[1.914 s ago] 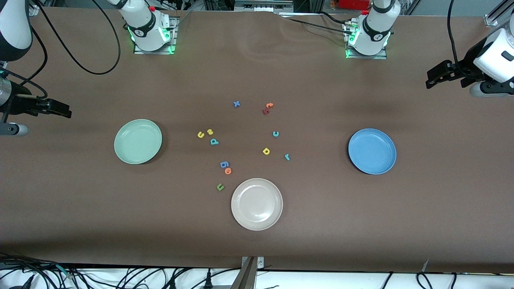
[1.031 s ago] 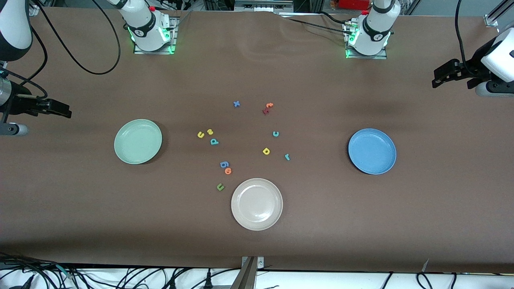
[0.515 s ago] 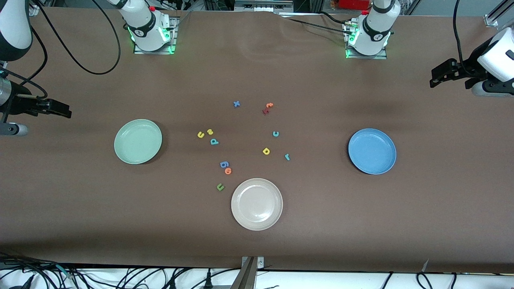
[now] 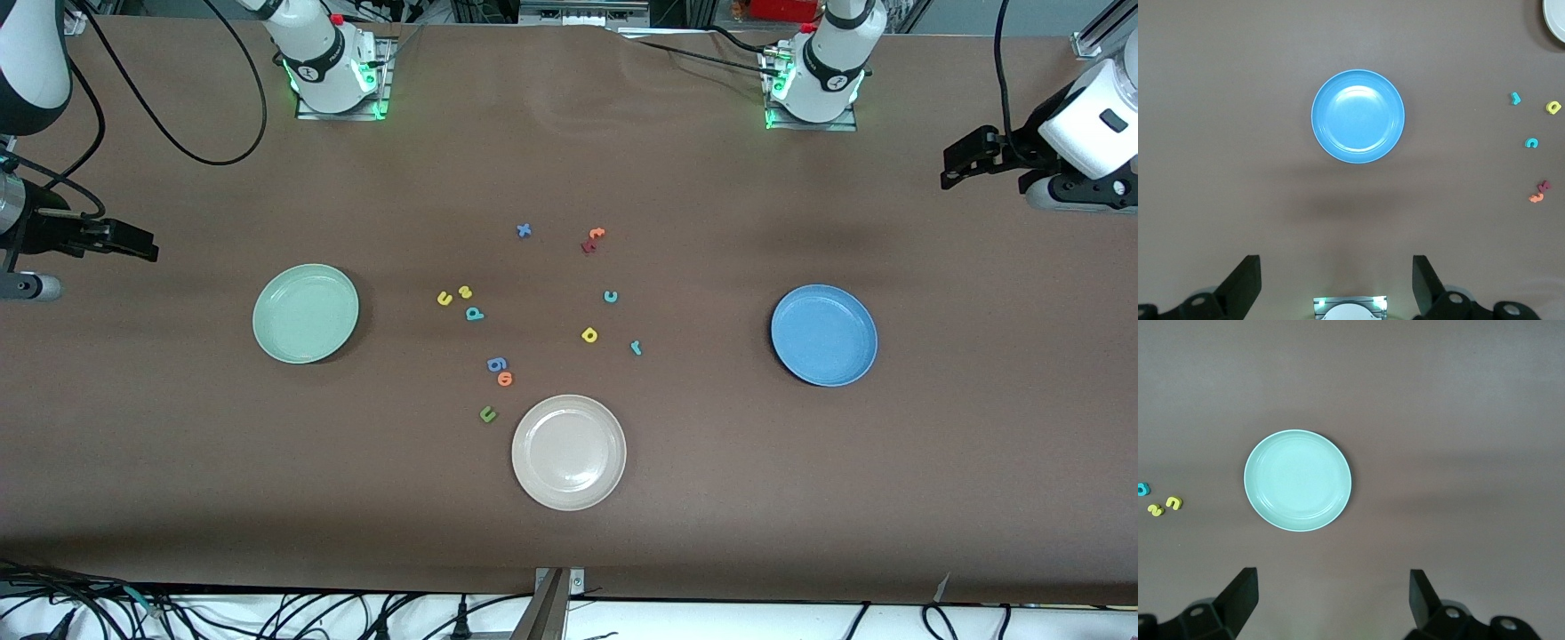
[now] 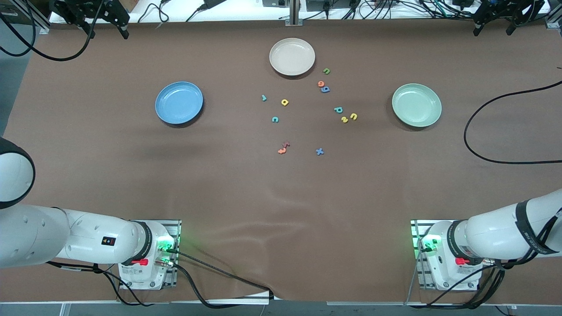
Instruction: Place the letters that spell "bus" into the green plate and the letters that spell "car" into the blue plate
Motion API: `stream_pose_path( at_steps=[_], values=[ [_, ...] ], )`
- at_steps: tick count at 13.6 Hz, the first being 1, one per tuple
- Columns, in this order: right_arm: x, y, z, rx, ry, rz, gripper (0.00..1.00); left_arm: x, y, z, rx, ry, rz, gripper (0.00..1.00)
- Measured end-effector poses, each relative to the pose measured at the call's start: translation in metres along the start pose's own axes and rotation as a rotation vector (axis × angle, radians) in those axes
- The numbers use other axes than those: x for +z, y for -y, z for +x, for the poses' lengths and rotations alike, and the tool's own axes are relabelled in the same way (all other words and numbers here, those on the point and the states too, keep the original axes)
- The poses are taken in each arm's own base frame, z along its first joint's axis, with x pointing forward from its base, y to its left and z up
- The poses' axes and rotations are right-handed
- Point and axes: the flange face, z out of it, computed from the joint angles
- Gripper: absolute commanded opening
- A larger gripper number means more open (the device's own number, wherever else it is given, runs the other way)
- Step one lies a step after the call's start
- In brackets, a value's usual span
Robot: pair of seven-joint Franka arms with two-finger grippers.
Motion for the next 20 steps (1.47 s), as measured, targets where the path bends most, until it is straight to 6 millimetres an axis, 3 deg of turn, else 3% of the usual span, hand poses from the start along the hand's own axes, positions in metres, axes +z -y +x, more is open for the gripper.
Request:
stream_pose_path(
  at_steps=[20],
  values=[
    [0.0, 0.0, 0.0, 0.0, 0.0, 0.0, 1.0, 0.0022, -0.006, -0.0027, 0.005, 0.024, 0.003, 1.0]
  ],
)
